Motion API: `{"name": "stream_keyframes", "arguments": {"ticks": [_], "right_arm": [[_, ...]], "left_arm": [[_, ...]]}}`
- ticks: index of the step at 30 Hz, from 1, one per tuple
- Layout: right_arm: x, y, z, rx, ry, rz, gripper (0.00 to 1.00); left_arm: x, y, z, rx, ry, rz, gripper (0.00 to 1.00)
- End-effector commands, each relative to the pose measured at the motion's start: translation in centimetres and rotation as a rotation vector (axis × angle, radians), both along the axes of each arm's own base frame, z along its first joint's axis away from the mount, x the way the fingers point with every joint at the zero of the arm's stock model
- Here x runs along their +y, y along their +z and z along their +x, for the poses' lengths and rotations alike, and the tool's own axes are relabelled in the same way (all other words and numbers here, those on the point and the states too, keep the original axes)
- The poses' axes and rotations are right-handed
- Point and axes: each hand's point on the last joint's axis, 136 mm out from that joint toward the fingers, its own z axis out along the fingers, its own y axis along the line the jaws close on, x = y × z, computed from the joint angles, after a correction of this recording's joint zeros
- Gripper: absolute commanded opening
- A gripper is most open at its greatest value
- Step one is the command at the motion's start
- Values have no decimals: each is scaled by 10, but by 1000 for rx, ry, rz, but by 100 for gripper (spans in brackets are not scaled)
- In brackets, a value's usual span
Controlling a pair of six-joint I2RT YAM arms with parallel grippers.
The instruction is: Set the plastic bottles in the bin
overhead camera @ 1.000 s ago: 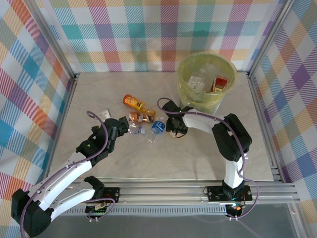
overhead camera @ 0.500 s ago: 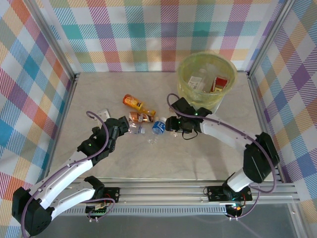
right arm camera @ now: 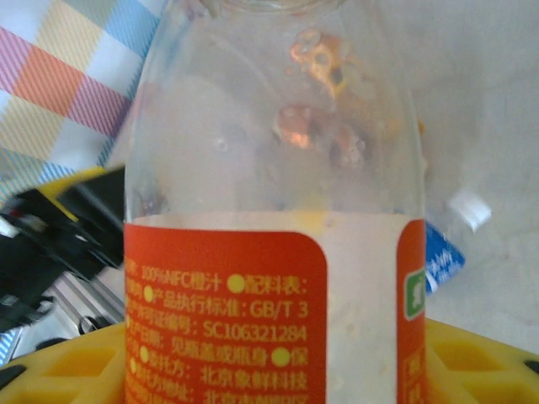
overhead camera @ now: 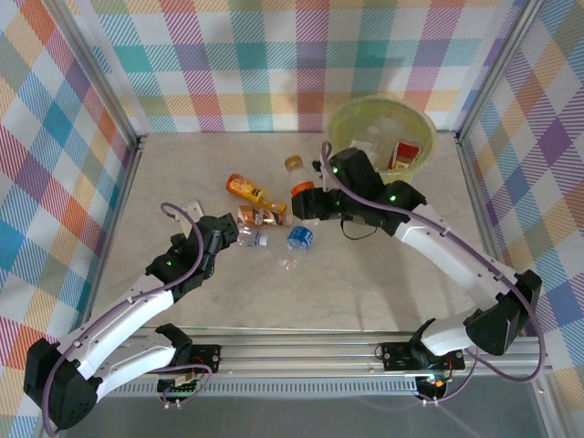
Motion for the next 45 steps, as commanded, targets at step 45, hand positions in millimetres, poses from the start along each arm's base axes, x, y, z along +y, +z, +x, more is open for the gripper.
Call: {"name": "stream_keyframes", "arguments": {"ticks": [45], "right_arm": [[-203, -19, 204, 83, -457, -262, 78]], "left_arm": [[-261, -72, -17, 284, -898, 214, 100]]}}
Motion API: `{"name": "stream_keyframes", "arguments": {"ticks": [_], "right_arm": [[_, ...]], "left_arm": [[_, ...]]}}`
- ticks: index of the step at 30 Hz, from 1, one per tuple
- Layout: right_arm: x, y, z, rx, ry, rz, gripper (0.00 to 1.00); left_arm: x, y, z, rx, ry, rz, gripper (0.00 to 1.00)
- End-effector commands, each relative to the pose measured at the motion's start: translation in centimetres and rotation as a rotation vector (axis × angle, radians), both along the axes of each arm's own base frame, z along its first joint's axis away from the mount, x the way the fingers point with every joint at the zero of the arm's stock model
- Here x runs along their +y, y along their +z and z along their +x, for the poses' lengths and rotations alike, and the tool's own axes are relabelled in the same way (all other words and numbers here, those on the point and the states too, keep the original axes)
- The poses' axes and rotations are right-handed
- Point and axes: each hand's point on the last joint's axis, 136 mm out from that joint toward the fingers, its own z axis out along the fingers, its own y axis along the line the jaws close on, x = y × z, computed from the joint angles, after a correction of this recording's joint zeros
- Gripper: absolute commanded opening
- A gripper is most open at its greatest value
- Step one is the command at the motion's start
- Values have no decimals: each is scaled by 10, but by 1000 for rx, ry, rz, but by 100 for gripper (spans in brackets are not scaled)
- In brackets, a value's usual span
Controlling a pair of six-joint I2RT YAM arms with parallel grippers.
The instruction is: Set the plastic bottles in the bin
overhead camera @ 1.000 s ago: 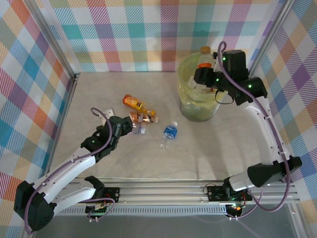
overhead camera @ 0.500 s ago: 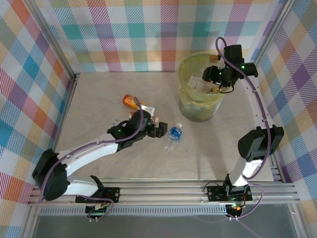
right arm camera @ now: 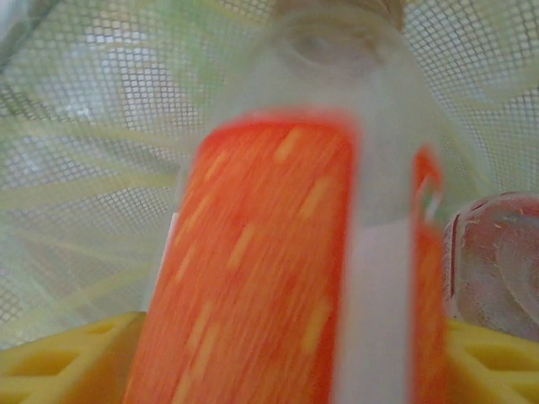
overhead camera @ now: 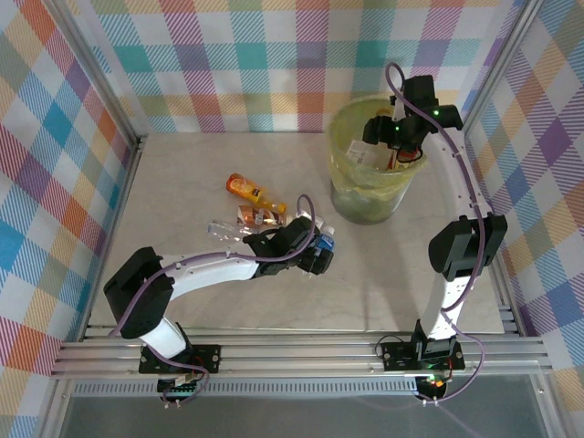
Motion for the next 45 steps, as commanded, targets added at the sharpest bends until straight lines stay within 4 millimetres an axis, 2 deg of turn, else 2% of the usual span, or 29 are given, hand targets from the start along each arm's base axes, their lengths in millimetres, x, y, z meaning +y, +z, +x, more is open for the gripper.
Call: {"name": "stream_keyframes", "arguments": {"ticks": [1, 7, 16, 22, 28, 31, 36, 40, 45], "right_arm": [[-6, 8, -2, 0, -1, -35, 79], [-10, 24, -6, -22, -3, -50, 81], [-13, 56, -32, -68, -21, -35, 81], [-9, 69, -70, -92, -37, -4, 83], [2, 71, -127, -133, -62, 59, 85], [9, 61, -156, -131, -64, 90, 85], [29, 32, -196, -79, -56, 109, 85], [52, 4, -217, -25, -31, 134, 85], [79, -33, -234, 46, -18, 139, 85]], "left_arm": [[-1, 6, 3, -19, 5, 16, 100], [0, 9, 5, -29, 18, 21, 100], [7, 14, 9, -52, 49, 32, 100], [10, 20, 10, -66, 70, 20, 100], [19, 33, 12, -101, 106, 3, 100], [28, 42, 13, -131, 150, -11, 100], [55, 58, 15, -199, 254, -34, 100], [82, 68, 17, -245, 368, -45, 100], [128, 64, 19, -244, 537, -35, 100]]}}
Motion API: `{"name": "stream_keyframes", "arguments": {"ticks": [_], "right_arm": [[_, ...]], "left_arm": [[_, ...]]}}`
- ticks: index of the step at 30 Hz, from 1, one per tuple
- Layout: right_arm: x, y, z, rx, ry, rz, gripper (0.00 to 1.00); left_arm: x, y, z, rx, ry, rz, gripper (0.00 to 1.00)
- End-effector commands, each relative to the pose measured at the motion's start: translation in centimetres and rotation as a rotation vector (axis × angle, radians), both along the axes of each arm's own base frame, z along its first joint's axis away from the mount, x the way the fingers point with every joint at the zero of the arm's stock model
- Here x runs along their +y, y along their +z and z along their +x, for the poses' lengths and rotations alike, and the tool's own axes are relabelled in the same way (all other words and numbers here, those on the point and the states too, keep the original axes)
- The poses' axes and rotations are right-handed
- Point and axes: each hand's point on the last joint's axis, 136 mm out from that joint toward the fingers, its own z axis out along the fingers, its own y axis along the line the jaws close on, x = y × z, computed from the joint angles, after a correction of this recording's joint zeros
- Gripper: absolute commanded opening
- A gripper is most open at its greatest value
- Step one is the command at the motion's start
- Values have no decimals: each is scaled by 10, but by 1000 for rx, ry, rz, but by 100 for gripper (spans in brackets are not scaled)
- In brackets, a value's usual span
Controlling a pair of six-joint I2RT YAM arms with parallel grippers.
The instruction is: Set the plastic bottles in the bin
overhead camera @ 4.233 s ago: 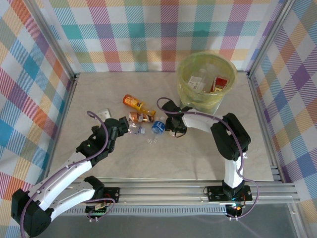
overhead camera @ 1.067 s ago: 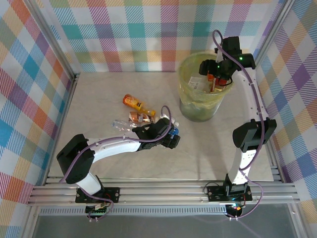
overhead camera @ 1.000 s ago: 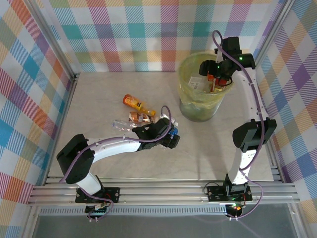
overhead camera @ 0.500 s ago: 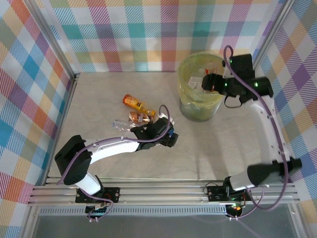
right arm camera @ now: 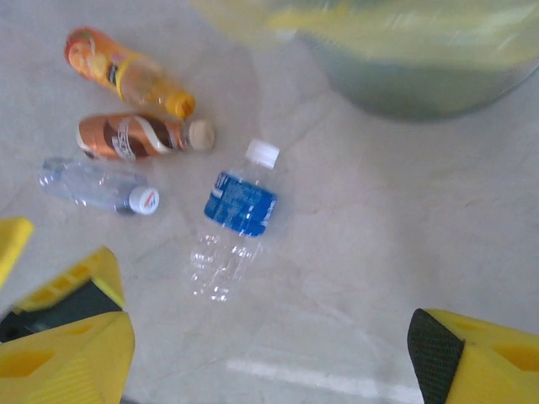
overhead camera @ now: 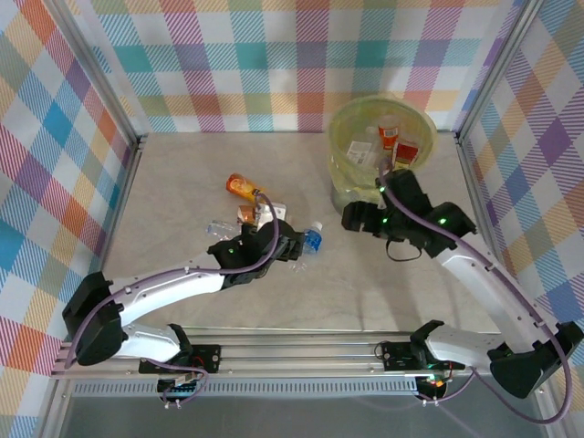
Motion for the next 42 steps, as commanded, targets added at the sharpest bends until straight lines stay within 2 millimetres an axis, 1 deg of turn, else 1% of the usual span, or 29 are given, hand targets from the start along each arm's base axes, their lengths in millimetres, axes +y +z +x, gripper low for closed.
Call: {"name": "stream_keyframes", "arguments": {"ticks": [1, 3, 7, 10, 11, 12, 19, 25, 31, 37, 42], "right_arm": [[14, -10, 1, 3, -62, 53, 85], [25, -23, -1, 28, -57, 60, 85], [42, -49, -5, 90, -44, 29, 86], [55, -68, -6, 137, -32, -2, 88], [59, -74, -6, 151, -26, -6, 95], [64, -80, -6, 166, -21, -9, 100], [84, -117, 1, 258, -1, -60, 100], [93, -148, 10, 323, -17, -119, 100], [99, -174, 22, 341, -35, -161, 100], [110, -190, 38, 343, -36, -168, 100], [115, -205, 49, 365, -34, -167, 100]], "left_arm": [[42, -3, 3, -9, 173, -3, 100], [58, -8, 3, 8, 232, -24, 100], [78, -11, 3, 16, 303, -49, 100], [88, -11, 3, 12, 343, -71, 100], [90, -11, 3, 13, 355, -78, 100], [94, -13, 3, 17, 369, -84, 100], [114, -27, 5, 71, 464, -127, 100], [121, -31, 5, 84, 484, -139, 100], [127, -33, 3, 84, 498, -143, 100], [129, -33, 3, 85, 505, -150, 100], [129, -36, 2, 93, 502, -152, 100]]}}
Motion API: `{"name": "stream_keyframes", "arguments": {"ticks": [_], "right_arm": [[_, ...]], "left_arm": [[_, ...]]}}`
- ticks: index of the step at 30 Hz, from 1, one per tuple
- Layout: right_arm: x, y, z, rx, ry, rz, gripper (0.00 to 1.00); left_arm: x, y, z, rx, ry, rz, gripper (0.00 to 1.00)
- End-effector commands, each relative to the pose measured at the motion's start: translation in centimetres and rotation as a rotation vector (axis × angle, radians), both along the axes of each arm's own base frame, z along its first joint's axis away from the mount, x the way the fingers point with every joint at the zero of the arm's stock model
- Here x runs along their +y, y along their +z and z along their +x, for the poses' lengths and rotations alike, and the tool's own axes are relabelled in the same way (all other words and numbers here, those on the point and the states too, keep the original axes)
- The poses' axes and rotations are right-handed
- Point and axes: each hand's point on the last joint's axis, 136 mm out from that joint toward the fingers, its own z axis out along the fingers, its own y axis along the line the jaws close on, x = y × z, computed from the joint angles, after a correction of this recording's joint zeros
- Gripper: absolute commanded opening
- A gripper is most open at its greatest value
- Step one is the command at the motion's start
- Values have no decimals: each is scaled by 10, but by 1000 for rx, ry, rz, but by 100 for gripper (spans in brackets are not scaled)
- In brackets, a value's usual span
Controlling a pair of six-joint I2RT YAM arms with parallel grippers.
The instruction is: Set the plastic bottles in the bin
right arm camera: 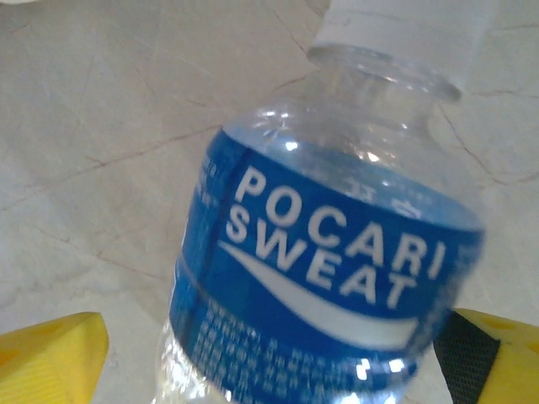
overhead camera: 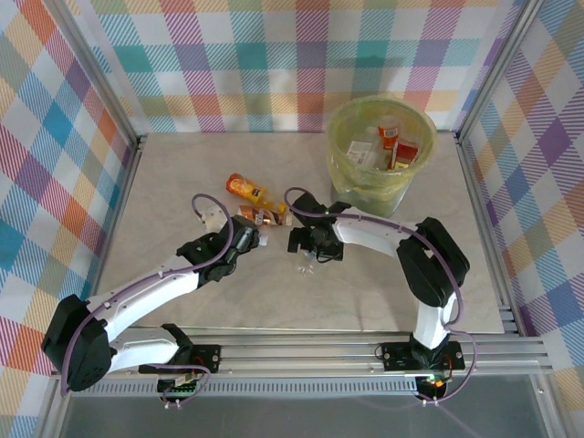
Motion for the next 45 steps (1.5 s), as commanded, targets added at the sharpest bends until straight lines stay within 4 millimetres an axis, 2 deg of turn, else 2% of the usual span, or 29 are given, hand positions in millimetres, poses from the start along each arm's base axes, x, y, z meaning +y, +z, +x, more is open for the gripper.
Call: {"name": "stream_keyframes", "arguments": {"ticks": [1, 8, 12, 15, 20, 24, 26, 29, 36, 40, 45], "right_arm": [[7, -3, 14, -2, -4, 21, 99], [13, -13, 19, 14, 30, 10, 91], [16, -15, 19, 23, 53, 13, 75], [16, -14, 18, 27, 73, 12, 70], [17, -7, 16, 23, 110, 12, 60], [16, 10, 15, -1, 138, 26, 53], [18, 24, 14, -19, 156, 48, 52], [23, 55, 15, -64, 201, 90, 51], [31, 153, 16, -226, 311, 202, 49], [27, 210, 19, -345, 362, 223, 49], [9, 266, 32, -475, 357, 241, 49]], "left_arm": [[6, -4, -4, 8, 17, -10, 100], [7, -6, -3, 13, 18, -4, 100], [7, -8, -3, 19, 19, -1, 100], [7, -9, -3, 21, 21, 1, 100], [7, -9, -3, 20, 23, -6, 100], [8, -8, -3, 11, 28, -18, 100], [9, -7, -3, 9, 31, -15, 100], [10, -7, -3, 8, 37, -13, 100], [9, -8, -3, 9, 41, -23, 100], [9, -9, -3, 10, 39, -28, 100], [8, -9, -3, 12, 38, -27, 100]]}}
